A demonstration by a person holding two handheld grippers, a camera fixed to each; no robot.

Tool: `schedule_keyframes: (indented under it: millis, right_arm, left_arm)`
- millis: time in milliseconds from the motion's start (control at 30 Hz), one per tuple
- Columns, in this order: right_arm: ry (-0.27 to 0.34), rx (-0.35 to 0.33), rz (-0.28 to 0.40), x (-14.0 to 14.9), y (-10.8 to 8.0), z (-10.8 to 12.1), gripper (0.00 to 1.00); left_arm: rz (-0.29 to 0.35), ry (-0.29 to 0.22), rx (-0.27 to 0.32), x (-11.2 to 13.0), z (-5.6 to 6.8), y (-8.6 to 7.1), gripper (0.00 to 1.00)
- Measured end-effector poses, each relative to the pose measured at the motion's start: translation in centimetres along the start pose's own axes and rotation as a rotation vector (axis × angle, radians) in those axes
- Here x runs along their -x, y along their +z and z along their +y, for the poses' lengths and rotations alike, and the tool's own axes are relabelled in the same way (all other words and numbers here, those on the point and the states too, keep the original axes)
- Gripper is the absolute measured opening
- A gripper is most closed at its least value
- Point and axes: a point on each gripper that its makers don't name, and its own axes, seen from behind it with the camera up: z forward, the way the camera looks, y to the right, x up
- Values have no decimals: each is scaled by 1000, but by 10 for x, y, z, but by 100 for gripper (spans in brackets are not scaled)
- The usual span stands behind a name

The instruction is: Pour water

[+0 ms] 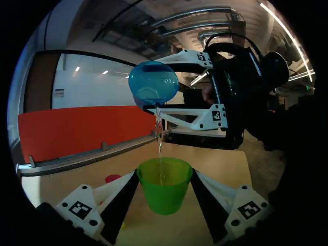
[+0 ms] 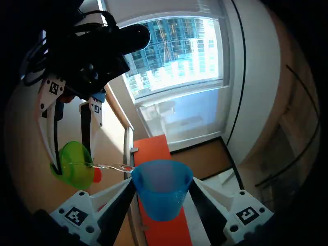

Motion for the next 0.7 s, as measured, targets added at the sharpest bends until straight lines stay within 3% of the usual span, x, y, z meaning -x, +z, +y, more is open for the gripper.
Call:
schedule_keyframes:
  millis: [700]
  right_arm:
    - [-104, 20, -1, -3, -2, 9, 89]
  left_arm:
    - [5, 4, 2, -3, 1, 2, 88]
